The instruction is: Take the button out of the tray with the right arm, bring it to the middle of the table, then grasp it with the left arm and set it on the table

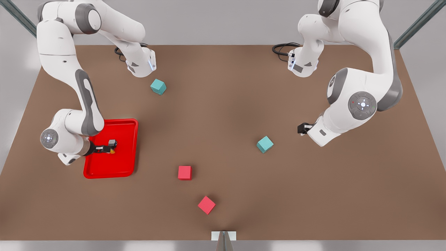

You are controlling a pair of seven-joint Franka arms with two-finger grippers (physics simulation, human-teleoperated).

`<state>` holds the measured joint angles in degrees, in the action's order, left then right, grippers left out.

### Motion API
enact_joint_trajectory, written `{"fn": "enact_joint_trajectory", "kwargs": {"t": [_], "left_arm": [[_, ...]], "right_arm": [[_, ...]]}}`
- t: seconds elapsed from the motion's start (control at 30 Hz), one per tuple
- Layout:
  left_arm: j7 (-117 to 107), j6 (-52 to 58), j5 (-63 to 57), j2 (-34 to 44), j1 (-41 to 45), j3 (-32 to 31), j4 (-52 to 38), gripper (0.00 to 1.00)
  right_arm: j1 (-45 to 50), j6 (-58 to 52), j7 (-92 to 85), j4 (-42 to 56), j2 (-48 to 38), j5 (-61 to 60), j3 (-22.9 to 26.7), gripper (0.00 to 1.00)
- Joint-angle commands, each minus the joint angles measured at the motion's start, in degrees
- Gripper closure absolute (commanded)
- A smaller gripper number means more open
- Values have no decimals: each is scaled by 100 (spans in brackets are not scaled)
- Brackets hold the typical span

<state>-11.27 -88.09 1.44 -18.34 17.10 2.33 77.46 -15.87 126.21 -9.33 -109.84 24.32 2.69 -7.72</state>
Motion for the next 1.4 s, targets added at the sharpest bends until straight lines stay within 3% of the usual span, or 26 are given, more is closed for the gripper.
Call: {"fn": "enact_joint_trajectory", "kwargs": {"t": [0.0,0.2,0.9,0.97,1.37], "left_arm": [[-147,-42,-30,15,4,5,-3,0],[-156,37,-38,67,48,-13,32,0],[-147,20,-21,41,110,57,-12,0],[-147,20,-21,41,118,57,-21,0],[-147,46,-30,85,110,57,-29,0]], "right_arm": [[5,368,-1291,-423,-243,-14,-28,0],[-38,1283,-1177,-951,-173,-31,-89,0],[-232,1810,-1353,-1566,46,522,-80,0],[-232,2276,-1291,-1830,38,514,-89,0],[-249,2276,-1098,-1769,90,610,-80,0]]}}
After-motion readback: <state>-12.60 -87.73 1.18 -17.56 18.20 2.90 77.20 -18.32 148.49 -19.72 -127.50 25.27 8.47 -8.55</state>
